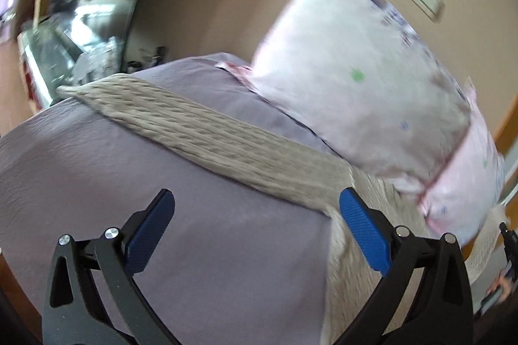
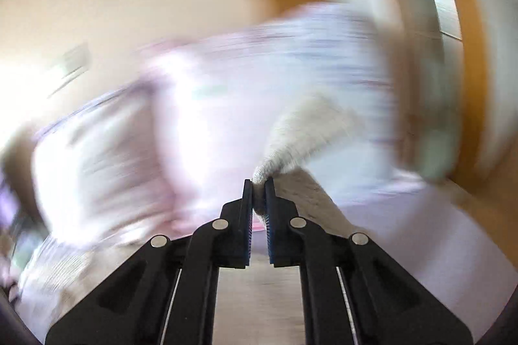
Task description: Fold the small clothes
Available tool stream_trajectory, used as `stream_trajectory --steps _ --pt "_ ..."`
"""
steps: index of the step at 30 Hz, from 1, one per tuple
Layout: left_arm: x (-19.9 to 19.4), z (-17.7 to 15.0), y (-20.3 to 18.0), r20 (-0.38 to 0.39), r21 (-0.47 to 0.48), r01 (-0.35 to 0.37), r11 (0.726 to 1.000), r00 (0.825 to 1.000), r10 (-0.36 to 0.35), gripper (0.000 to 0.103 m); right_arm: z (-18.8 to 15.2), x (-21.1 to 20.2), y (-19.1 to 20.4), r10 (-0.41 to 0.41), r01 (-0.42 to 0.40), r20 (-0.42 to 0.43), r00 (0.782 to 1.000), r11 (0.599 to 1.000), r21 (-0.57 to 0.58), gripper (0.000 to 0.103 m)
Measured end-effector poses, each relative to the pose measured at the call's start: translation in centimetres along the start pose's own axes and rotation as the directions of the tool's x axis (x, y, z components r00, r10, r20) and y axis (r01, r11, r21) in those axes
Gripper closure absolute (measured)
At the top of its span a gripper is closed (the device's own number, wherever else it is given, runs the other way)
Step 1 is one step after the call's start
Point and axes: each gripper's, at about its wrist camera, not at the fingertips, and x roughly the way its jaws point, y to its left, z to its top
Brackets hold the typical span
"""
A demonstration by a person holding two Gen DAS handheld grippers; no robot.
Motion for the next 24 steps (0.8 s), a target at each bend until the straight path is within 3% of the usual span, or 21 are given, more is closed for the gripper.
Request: stream_trajectory --steps 1,3,4,5,6,7,8,10,15,21,24 --pt "0.1 0.5 1.1 0.005 -0.038 -0.014 0.999 1.000 0.014 0.002 -1.2 1.4 4.3 0.105 -0.109 -0.059 0.993 0.992 -0.063 0.094" --pt "0.3 1.4 2.8 0.002 -0.103 -0.028 0.994 1.000 0.029 0.002 -4.6 4.4 10.8 0.248 -0.287 -0.247 0.937 0.948 -0.137 0.091" --pt "0.5 1.8 3.8 -0.001 -0.137 -0.032 0.990 0.999 0.032 0.004 -6.8 6.1 13.8 0.298 -0.370 -0.356 0.886 0.917 -0.151 0.091" --pt "0.6 2.1 4.5 -0.004 -0.164 -0.032 0.986 1.000 0.031 0.007 -8.2 7.2 15.5 0.320 -0.416 -0.422 0.848 0.896 -0.158 0.090" --pt "0.8 2.5 5.4 -0.007 -0.203 -0.026 0.979 1.000 0.025 0.009 -9.1 7.6 16.5 0.334 -0.441 -0.448 0.829 0.883 -0.159 0.088" --pt "1.0 2.9 6.6 -0.003 -0.248 -0.018 0.969 1.000 0.017 0.013 -9.5 7.6 16.8 0.355 -0.460 -0.444 0.823 0.875 -0.152 0.076" --pt "1.2 3.3 7.3 -0.002 -0.272 -0.022 0.962 1.000 0.023 0.015 -9.5 7.4 16.6 0.365 -0.461 -0.425 0.828 0.875 -0.147 0.055" --pt "1.7 4.2 9.1 -0.006 -0.318 -0.064 0.946 0.998 0.066 0.017 -8.8 5.8 15.3 0.369 -0.440 -0.364 0.855 0.888 -0.132 0.035" --pt "3.8 5.6 12.1 -0.071 -0.427 -0.105 0.898 0.994 0.082 0.027 -7.9 0.9 12.1 0.322 -0.369 -0.295 0.900 0.922 -0.117 0.034" --pt "5.2 7.7 14.3 -0.070 -0.498 -0.137 0.856 0.991 0.117 0.043 -8.3 0.1 8.5 0.295 -0.324 -0.285 0.912 0.944 -0.060 0.027" --pt "5.5 8.5 15.9 -0.089 -0.555 -0.164 0.815 0.986 0.138 0.069 -8.4 -0.1 7.4 0.310 -0.330 -0.273 0.911 0.944 -0.030 0.026"
